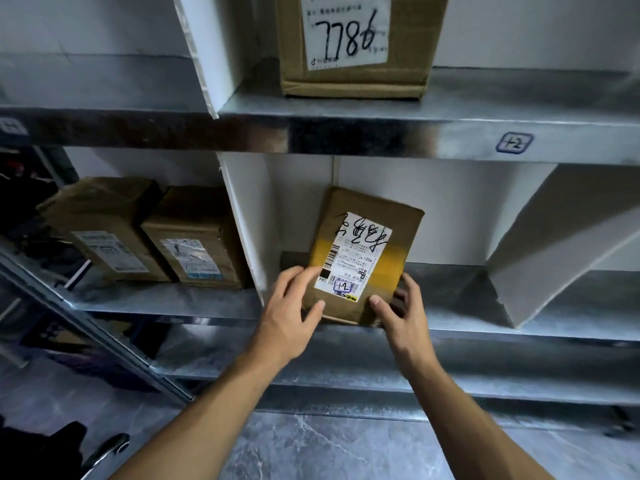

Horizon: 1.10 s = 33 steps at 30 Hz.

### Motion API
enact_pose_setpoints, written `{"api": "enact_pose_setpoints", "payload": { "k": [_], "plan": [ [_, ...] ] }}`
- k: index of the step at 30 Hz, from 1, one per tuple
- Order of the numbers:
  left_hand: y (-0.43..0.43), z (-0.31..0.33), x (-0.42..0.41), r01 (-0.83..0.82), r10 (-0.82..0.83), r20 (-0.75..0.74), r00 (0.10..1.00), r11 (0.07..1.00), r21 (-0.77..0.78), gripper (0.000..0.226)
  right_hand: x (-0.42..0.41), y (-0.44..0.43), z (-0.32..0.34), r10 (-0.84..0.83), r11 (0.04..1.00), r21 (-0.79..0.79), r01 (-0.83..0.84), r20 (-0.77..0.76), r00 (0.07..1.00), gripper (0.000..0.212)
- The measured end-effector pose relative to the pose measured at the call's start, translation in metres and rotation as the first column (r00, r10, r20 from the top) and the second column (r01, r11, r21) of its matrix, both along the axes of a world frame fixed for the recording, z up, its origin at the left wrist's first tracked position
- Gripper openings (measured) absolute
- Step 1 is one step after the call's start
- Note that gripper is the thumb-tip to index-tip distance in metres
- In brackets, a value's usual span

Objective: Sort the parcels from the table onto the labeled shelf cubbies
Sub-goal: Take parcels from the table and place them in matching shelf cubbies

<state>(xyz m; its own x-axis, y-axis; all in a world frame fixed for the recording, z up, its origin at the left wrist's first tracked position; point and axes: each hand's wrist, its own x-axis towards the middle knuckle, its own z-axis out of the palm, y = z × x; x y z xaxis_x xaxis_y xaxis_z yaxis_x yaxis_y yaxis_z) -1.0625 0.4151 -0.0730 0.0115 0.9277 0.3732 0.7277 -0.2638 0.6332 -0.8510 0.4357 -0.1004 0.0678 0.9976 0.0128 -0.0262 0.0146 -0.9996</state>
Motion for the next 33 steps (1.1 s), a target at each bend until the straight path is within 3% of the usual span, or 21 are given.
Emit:
{"api": "enact_pose_setpoints", "payload": {
  "k": [6,16,23,33],
  "plan": [
    [-0.042,0.011,0.029,0.028,-0.028,-0.005,1.0,0.994,0.102,0.061,0.03,-0.049,0.025,0.017,0.999,0.042,-0.014,-0.075,0.997,0.081],
    [-0.109,0.07,0.101,0.108,-0.113,-0.002,0.994,0.938,0.328,0.045,0.11,-0.125,0.062,-0.04,0.968,0.245,0.057,-0.074,0.996,0.065],
    [-0.114,0.139,0.119,0.07,-0.079,-0.003,0.997,0.863,0.5,0.045,0.143,-0.131,0.132,-0.063,0.9,0.425,0.098,-0.095,0.993,0.059],
    [-0.086,0.228,0.122,0.098,0.06,-0.337,0.94,0.895,0.435,0.052,0.154,-0.07,0.269,-0.095,0.774,0.606,0.183,-0.175,0.98,0.054]
  ]
}}
